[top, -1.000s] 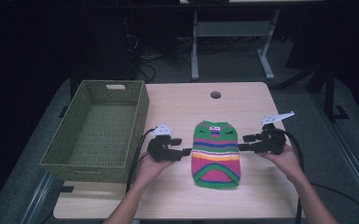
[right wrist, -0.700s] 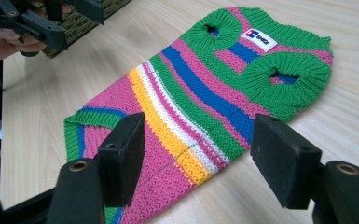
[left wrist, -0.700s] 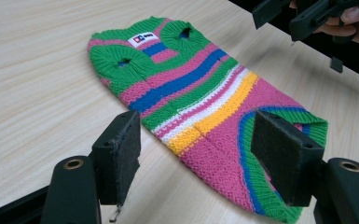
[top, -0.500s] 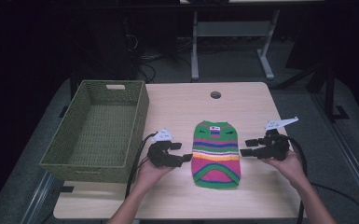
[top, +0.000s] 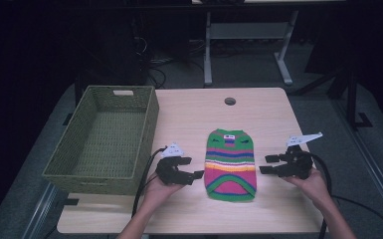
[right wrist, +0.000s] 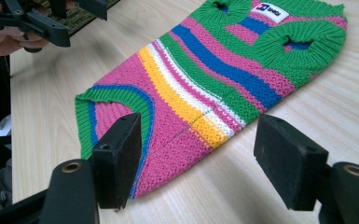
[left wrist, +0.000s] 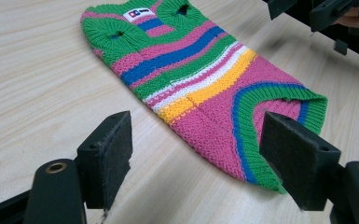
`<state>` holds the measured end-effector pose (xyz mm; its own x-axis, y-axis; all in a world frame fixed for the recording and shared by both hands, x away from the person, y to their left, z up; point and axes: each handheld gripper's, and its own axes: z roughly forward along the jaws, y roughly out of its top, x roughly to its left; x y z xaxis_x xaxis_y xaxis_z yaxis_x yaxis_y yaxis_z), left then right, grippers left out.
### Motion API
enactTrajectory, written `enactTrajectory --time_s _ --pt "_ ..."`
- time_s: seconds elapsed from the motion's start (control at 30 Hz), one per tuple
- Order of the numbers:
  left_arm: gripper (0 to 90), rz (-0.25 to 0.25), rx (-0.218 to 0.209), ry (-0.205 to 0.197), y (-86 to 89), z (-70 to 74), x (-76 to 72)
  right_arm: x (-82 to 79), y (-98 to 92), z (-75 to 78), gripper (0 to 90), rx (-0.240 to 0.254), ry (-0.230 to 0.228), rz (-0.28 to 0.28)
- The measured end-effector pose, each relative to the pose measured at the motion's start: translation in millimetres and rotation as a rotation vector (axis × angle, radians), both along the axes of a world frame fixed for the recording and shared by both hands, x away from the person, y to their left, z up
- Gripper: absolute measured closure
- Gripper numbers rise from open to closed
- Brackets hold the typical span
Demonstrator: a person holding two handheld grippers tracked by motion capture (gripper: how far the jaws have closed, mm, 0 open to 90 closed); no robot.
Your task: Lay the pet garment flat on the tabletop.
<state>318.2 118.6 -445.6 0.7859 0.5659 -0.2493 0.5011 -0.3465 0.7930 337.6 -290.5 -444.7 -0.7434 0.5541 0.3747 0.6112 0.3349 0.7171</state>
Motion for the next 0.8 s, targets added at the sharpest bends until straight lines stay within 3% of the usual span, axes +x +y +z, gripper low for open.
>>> enactTrajectory --time_s 0.8 --pt "25.1 -0.003 0.014 -0.035 14.2 -6.8 -31.9 -33.3 -12.8 -9.8 30.7 0.008 -0.023 -0.024"
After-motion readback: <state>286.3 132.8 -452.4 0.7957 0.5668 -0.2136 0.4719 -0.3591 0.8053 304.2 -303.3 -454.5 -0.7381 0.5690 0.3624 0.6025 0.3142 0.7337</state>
